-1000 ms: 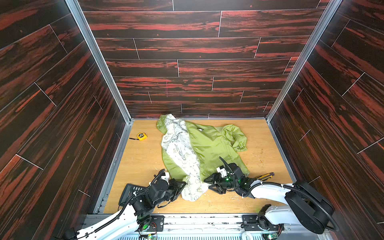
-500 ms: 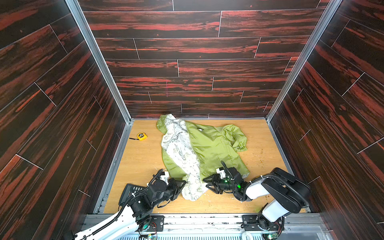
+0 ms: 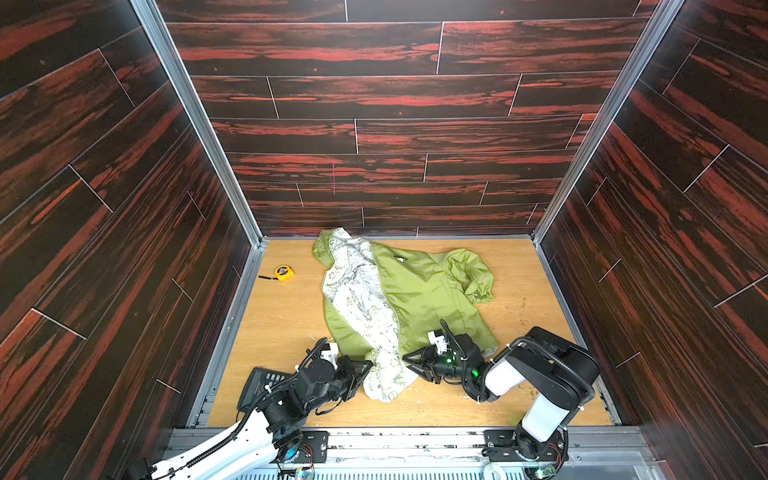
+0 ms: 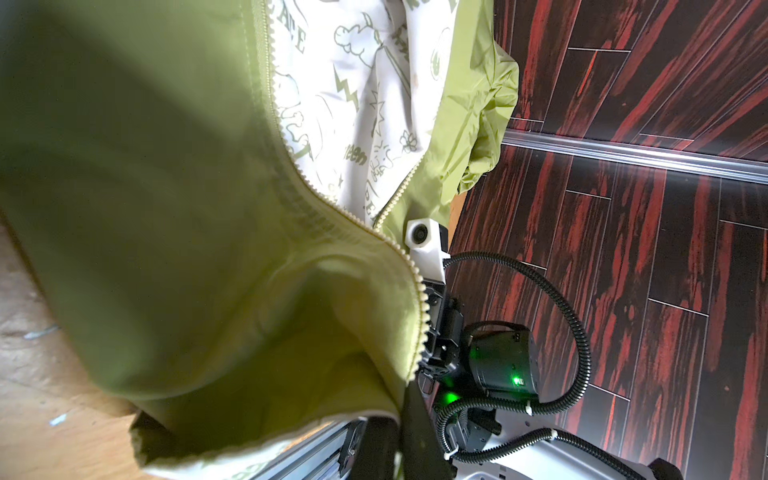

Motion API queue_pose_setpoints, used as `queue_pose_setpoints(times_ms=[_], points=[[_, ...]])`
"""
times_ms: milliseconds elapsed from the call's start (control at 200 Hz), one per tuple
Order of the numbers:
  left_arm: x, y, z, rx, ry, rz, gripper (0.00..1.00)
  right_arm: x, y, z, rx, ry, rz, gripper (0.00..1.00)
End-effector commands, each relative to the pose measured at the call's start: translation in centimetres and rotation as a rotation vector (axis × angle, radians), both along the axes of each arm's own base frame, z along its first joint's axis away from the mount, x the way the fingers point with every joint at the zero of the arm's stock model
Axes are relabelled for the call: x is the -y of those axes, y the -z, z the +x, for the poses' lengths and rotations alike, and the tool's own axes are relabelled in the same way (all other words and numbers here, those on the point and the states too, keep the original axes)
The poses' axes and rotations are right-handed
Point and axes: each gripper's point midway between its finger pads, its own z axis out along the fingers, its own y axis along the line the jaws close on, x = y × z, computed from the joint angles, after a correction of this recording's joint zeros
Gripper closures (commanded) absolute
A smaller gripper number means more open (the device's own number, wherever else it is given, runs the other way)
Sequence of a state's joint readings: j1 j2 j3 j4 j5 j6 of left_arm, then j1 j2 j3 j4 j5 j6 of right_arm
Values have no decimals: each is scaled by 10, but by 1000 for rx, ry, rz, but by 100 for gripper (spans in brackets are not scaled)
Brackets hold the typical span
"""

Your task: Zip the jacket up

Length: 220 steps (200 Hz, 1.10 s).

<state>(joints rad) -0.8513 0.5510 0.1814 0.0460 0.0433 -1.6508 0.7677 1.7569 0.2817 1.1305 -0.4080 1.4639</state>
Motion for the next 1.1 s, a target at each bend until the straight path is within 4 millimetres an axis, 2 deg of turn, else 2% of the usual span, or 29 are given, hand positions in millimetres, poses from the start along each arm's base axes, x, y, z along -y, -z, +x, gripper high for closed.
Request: queue_pose_setpoints(times_ms=[0, 461, 837, 927, 1097], points=[[-1, -3, 3, 8, -21, -15, 100, -9, -9, 4, 47, -22, 49, 63], [-2, -3, 5, 10, -31, -15, 100, -5, -11, 8, 40, -15, 50, 79], [0, -5, 5, 11, -28, -19, 100, 3, -9, 10, 27, 22, 37, 72], [0, -5, 5, 9, -26, -19, 100, 4, -9, 11, 29, 28, 40, 67], [2, -5, 5, 9, -21, -16, 100, 6, -7, 9, 21, 37, 48, 68]])
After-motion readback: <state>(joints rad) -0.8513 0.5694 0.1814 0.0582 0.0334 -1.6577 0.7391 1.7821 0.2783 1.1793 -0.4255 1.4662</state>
